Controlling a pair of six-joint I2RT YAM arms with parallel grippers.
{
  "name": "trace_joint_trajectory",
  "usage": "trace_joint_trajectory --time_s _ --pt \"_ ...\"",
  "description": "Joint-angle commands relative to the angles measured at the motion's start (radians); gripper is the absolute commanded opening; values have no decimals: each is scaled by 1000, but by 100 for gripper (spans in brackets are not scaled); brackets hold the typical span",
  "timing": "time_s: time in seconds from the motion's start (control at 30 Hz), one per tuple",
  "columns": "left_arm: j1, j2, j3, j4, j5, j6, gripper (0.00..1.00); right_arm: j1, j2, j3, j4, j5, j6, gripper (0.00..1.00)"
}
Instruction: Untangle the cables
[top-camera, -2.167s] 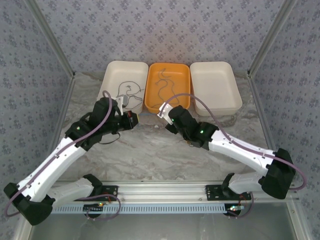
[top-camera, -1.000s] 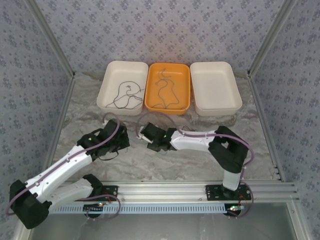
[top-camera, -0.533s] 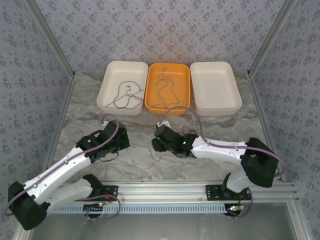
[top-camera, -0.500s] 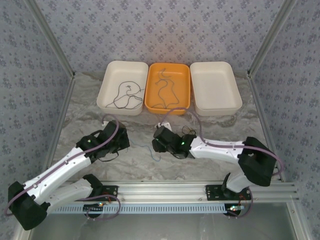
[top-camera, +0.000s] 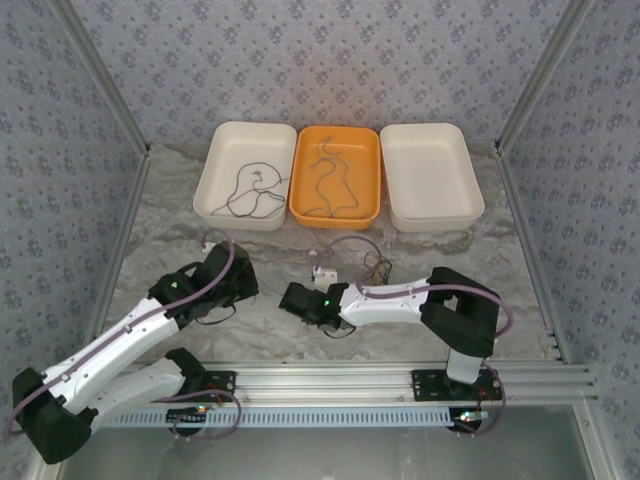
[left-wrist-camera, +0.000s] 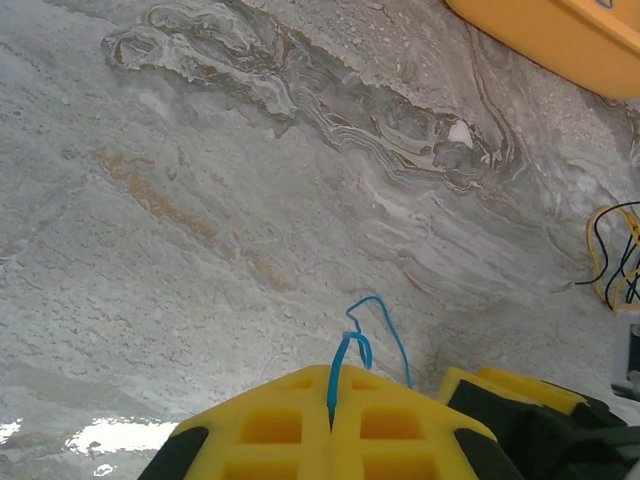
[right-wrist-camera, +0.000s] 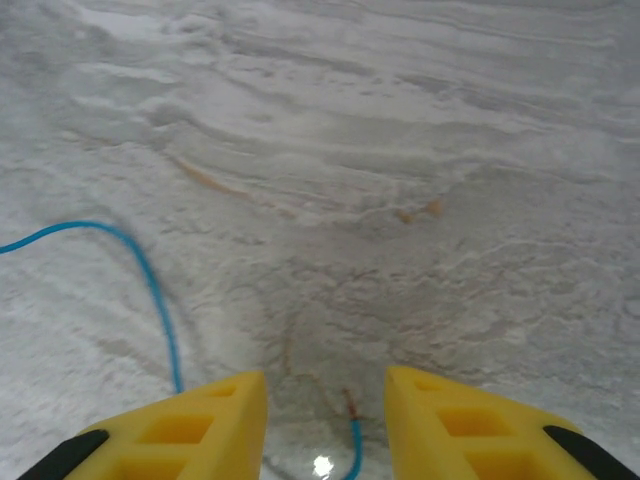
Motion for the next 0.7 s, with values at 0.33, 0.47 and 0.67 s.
trace_joint_trajectory --time_s 0.33,0.47,0.67 --pt "-6 -26 -22 2 -24 -15 0 18 58 26 -59 38 114 30" --pt "-8 -22 -60 17 -32 -25 0 22 69 23 -61 36 135 27" --pt "-16 -20 -101 49 -39 -45 0 23 90 43 -74 32 129 24"
